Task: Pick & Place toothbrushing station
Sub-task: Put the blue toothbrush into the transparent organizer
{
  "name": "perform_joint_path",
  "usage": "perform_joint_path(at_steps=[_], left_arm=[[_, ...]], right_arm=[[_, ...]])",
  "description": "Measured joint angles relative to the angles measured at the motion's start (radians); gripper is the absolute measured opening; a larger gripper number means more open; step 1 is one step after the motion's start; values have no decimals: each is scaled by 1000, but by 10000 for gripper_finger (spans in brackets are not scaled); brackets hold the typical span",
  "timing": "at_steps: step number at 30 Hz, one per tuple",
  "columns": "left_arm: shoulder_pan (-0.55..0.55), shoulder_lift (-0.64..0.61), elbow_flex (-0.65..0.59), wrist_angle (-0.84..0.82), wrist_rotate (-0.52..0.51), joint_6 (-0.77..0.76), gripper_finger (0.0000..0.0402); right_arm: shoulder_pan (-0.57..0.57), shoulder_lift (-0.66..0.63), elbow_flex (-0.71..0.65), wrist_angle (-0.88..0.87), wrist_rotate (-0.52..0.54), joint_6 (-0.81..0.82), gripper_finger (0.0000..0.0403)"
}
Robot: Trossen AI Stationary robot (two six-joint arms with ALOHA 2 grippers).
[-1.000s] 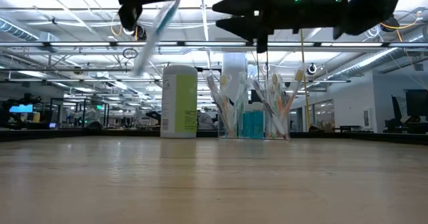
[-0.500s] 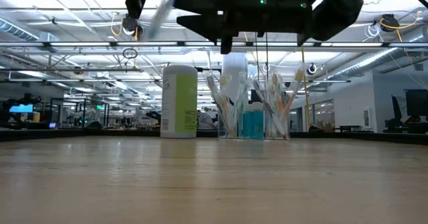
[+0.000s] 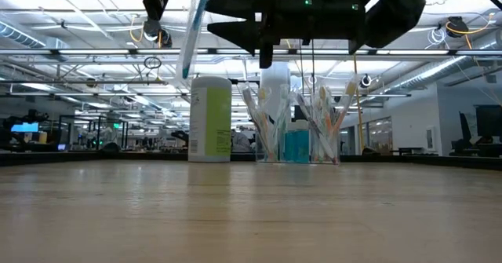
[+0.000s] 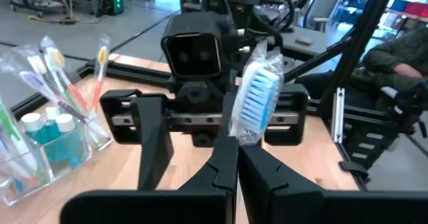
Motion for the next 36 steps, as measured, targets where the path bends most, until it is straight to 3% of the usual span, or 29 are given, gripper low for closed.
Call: perform_joint_path(at_steps=[12,23,32,36], left_arm=[[-14,-59,0,-21,-15,15,3],[-12,-91,0,-109,-136,7,7],[31,33,2,27,-158,11,8],[41,73,1,86,-119,17,3]], right_arm=[[0,-34,0,-72,0,-25,183],[0,-34,0,-70,0,-26,183],[0,-34,0,-70,3,-26,183],[0,-34,-1,-70,8,-26,183]])
